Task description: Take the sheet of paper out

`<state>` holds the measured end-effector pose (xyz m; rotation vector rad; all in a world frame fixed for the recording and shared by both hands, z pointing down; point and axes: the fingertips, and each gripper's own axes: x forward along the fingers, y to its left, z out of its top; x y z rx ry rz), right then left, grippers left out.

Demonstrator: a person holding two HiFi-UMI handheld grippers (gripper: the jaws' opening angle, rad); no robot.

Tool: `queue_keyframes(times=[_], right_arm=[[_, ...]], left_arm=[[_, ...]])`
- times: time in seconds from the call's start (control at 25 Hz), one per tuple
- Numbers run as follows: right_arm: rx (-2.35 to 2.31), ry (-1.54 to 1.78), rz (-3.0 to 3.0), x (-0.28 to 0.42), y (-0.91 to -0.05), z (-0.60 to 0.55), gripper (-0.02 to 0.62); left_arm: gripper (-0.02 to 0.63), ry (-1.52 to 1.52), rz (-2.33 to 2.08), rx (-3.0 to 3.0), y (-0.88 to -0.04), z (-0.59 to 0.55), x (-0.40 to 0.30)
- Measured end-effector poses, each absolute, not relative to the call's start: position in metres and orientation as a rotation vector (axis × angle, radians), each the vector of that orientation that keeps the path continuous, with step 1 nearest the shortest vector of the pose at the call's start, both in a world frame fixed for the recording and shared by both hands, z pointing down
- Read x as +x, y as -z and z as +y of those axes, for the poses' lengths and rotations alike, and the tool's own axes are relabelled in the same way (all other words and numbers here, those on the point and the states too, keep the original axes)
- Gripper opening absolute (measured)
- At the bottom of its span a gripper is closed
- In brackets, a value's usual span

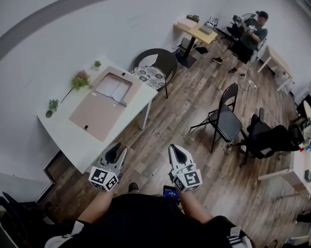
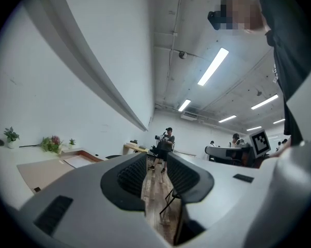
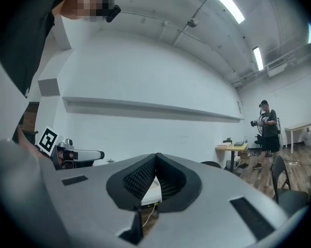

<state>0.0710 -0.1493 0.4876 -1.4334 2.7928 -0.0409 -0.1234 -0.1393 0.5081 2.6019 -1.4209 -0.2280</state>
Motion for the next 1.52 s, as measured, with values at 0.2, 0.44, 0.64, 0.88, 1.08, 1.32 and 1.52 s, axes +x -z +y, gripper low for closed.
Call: queue_keyframes(times=[0.2, 0.44, 0.64, 0.88, 1.08, 1.32, 1.52], right_arm=[[-1.443, 0.062, 2.801, 0.065, -0.491, -0.178, 0.011], [-1.454, 0.087, 2.831, 0.075, -0.511, -0.213, 0.011], [-1.405, 0.11, 2.818, 0.085, -0.522, -0.27, 0.011], [-1.269, 0.142, 2.856, 0.1, -0.524, -0.368, 0.012], [-1.12, 0.159, 2.907, 0.118, -0.519, -0.444, 0.011], [-0.938, 0.184, 2.99, 0.125, -0.527, -0.508, 0.011], [-0.843, 0.232, 3.02, 0.12, -0.539, -0.542, 0.011]], left_arm=[[0.11, 0.262, -1.389, 2.581, -0.509, -0.176, -0.13], [0.11, 0.253, -1.401, 2.555, -0.525, -0.22, -0.123], [0.11, 0.194, -1.458, 2.552, -0.532, -0.265, -0.113], [0.11, 0.153, -1.612, 2.47, -0.527, -0.342, -0.105], [0.111, 0.147, -1.74, 2.409, -0.511, -0.406, -0.087], [0.11, 0.181, -1.944, 2.291, -0.491, -0.445, -0.092], [0.11, 0.216, -2.046, 2.169, -0.489, -0.461, -0.111]])
